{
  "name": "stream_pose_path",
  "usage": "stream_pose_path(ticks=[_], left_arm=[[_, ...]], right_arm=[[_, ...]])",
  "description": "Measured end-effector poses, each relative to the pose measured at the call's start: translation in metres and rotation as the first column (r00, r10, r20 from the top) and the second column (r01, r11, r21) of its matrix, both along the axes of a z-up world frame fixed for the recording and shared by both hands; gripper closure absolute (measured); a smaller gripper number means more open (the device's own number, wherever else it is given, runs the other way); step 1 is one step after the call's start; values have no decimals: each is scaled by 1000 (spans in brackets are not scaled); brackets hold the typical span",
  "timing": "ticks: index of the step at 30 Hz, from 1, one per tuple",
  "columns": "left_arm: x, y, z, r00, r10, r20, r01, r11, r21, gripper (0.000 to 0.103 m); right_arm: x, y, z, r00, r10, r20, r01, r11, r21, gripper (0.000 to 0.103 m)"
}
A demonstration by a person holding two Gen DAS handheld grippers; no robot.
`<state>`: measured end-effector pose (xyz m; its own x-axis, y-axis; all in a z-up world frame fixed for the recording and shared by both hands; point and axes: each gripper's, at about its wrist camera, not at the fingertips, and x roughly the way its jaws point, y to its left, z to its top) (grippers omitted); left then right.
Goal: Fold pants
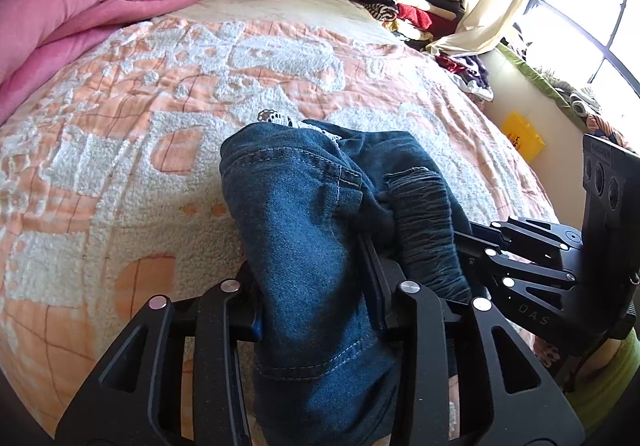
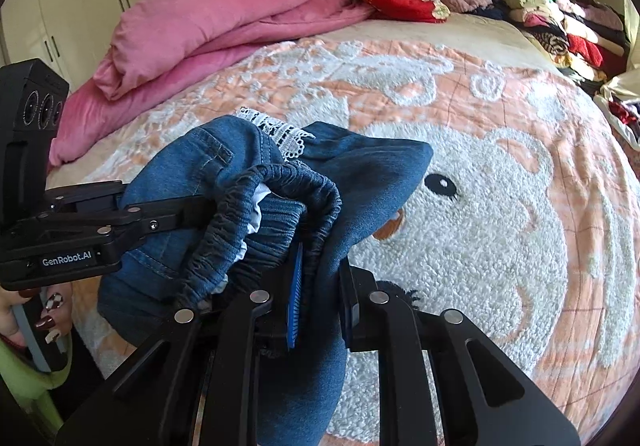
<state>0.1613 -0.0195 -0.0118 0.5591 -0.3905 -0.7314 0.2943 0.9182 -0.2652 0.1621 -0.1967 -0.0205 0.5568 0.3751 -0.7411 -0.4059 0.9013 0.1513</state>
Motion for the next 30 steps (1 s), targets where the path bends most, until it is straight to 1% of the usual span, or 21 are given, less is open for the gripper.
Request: stream_pose_path(ticks=[2, 4, 5, 7, 9, 11, 14, 19, 20, 23, 25, 28, 29, 30], left_arm=[[1, 0, -3, 1000, 4, -5, -4, 1000, 7, 71], [2, 0, -6, 1000, 6, -12, -6, 1000, 11, 65], [2, 0, -8, 1000, 7, -15, -7, 1000, 15, 62], [3, 0, -12, 1000, 11, -23, -11, 1000, 25, 59], [4, 1, -17, 999, 15, -32, -14, 999, 31, 55], [5, 1, -21, 999, 18, -43, -17, 999, 37, 52], [7, 2, -30, 998, 21, -66, -19, 999, 39, 49], [8, 3, -36, 997, 28, -74, -26, 999, 27, 47], [7, 4, -35, 997, 28, -74, -27, 999, 26, 47], [4, 5, -30, 997, 31, -71, -30, 999, 23, 44], [1, 7, -27, 997, 36, -67, -34, 999, 20, 44], [-4, 9, -20, 997, 42, -58, -41, 999, 15, 42], [-7, 10, -17, 998, 44, -52, -43, 999, 16, 40], [-8, 11, -15, 998, 47, -47, -46, 999, 16, 35]], right_arm=[[2, -1, -5, 1000, -19, -12, 19, 1000, -9, 86], [3, -3, -8, 999, -29, -20, 28, 1000, -9, 84], [3, -3, -9, 999, -34, -23, 34, 999, -9, 81], [4, -6, -12, 998, -49, -32, 49, 999, -11, 75], [4, -10, -15, 997, -67, -44, 67, 998, -8, 63], [5, -13, -19, 994, -89, -58, 88, 996, -14, 57], [8, -17, -27, 990, -103, -91, 103, 995, -10, 56], [7, -14, -30, 991, -106, -86, 103, 994, -36, 56], [7, -14, -29, 990, -107, -86, 104, 994, -35, 54], [5, -16, -26, 990, -118, -81, 116, 993, -31, 39], [1, -19, -22, 989, -125, -77, 124, 992, -15, 37], [-8, -23, -13, 990, -133, -50, 133, 991, -4, 32], [-12, -25, -10, 990, -133, -43, 134, 991, 5, 26], [-14, -26, -6, 990, -134, -37, 135, 991, 15, 21]])
